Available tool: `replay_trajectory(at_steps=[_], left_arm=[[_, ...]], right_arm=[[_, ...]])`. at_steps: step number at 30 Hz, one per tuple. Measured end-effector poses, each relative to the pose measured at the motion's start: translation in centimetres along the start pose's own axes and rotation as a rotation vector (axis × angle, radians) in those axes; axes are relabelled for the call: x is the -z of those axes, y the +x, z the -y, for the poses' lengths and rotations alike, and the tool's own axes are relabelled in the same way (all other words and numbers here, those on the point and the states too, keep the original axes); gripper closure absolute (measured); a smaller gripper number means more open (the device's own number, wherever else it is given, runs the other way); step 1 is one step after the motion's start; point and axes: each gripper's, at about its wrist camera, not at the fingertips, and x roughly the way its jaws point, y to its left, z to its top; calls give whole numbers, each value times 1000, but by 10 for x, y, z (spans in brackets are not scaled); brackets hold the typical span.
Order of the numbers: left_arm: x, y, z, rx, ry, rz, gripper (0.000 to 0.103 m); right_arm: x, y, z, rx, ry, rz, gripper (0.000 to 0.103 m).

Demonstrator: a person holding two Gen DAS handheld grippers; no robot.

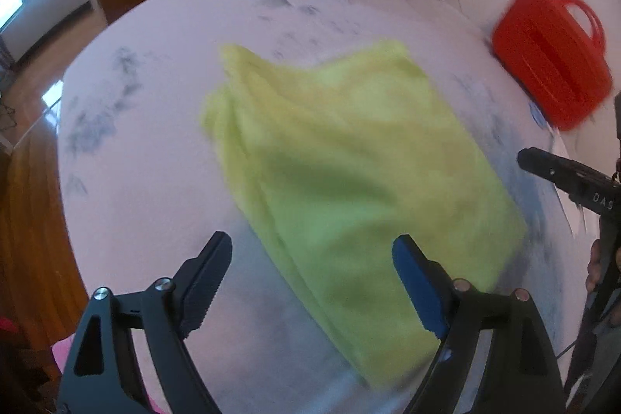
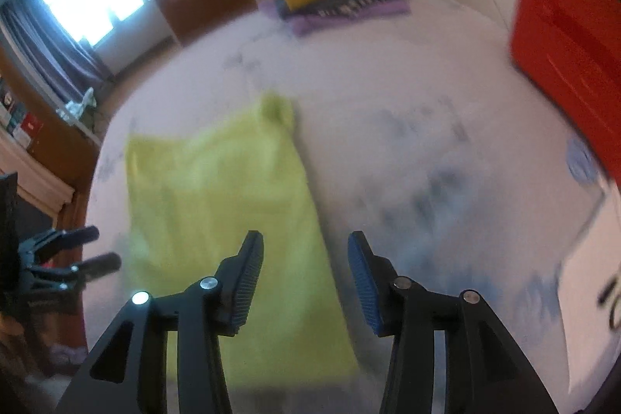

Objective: Fold clothes

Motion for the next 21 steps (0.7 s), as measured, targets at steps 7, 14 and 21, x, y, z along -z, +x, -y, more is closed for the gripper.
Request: replay_trajectory(at_steps=[7, 14, 21], left_arm=[[53, 20, 41, -54, 55, -82, 18], [75, 8, 48, -77, 30, -5, 16], [88, 3, 56, -97, -23, 66, 0]], right_arm=[[50, 5, -3, -20, -105, -75, 75], [75, -5, 20, 18, -129, -65, 72], [83, -12, 14, -47, -283, -28, 61]])
